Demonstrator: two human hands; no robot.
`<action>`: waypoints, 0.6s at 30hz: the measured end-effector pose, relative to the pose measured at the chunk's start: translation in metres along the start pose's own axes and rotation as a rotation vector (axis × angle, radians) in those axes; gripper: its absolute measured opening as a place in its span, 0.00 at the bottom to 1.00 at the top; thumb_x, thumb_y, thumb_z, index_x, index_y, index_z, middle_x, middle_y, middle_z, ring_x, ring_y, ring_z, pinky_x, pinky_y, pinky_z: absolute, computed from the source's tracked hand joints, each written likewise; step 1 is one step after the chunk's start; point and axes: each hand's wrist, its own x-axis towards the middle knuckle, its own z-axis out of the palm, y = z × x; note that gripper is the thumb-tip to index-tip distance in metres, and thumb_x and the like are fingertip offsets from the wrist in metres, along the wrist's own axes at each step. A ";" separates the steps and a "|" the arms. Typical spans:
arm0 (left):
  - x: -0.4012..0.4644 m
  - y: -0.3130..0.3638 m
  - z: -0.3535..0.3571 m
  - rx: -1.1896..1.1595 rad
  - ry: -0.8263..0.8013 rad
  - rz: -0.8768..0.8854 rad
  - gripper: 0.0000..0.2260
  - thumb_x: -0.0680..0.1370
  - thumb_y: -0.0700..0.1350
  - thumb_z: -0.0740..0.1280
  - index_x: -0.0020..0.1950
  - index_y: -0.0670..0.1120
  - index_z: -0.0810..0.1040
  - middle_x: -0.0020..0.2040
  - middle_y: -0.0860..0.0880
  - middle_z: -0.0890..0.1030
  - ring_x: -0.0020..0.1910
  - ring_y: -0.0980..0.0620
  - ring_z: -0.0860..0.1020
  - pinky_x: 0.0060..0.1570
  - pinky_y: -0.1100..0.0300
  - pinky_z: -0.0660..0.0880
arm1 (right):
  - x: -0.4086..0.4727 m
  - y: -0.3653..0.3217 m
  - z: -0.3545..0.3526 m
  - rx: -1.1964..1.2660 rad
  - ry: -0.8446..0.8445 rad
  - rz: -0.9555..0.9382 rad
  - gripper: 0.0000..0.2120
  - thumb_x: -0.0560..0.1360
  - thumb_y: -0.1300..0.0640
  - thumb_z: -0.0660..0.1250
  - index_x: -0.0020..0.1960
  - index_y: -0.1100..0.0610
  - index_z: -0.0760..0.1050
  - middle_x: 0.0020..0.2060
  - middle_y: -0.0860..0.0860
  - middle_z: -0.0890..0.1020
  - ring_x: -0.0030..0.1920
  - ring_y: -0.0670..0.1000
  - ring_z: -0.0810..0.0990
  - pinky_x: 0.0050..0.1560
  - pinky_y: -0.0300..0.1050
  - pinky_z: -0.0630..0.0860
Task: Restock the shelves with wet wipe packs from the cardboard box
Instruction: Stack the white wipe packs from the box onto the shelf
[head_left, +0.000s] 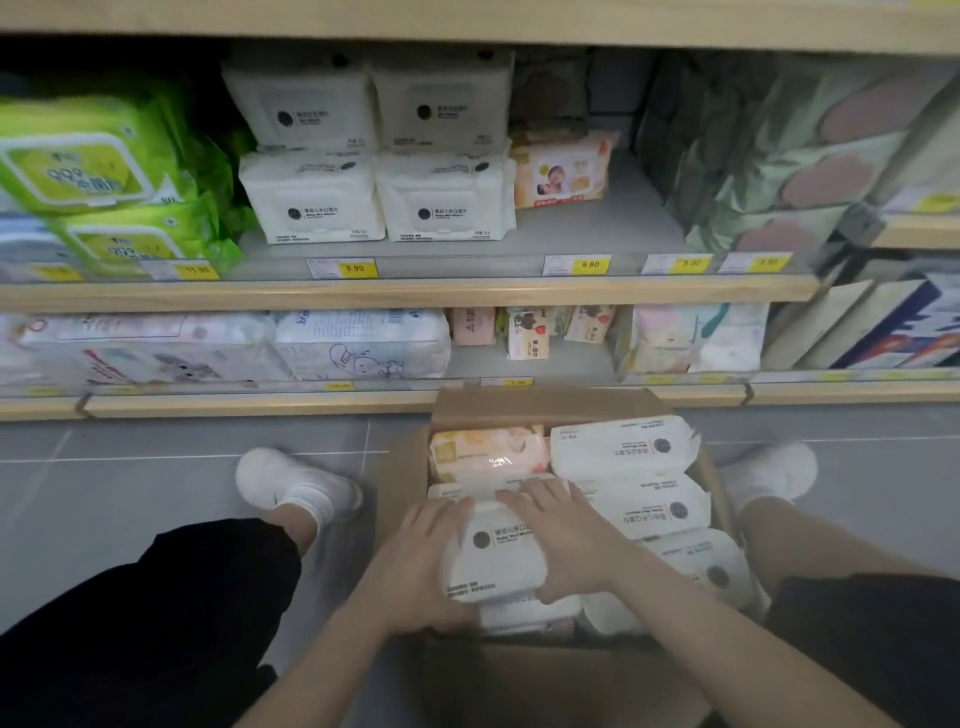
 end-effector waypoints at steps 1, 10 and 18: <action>0.000 0.000 -0.005 -0.079 0.010 -0.035 0.49 0.58 0.68 0.71 0.74 0.55 0.54 0.68 0.57 0.59 0.68 0.58 0.56 0.69 0.59 0.59 | -0.002 0.001 0.001 0.031 0.033 -0.002 0.53 0.60 0.46 0.75 0.75 0.50 0.47 0.67 0.51 0.60 0.70 0.53 0.55 0.73 0.57 0.53; 0.025 0.029 -0.045 -0.958 0.140 -0.285 0.17 0.71 0.43 0.74 0.55 0.56 0.73 0.54 0.56 0.81 0.47 0.63 0.80 0.41 0.68 0.77 | -0.028 0.020 -0.030 0.089 0.459 -0.064 0.50 0.55 0.45 0.73 0.72 0.51 0.56 0.60 0.51 0.66 0.61 0.52 0.63 0.64 0.48 0.65; 0.042 0.046 -0.046 -1.063 0.221 -0.298 0.38 0.54 0.55 0.79 0.62 0.52 0.71 0.57 0.48 0.80 0.53 0.51 0.80 0.49 0.48 0.80 | -0.047 0.014 -0.054 0.196 0.336 0.129 0.48 0.59 0.33 0.72 0.72 0.42 0.54 0.65 0.44 0.63 0.68 0.46 0.58 0.73 0.62 0.49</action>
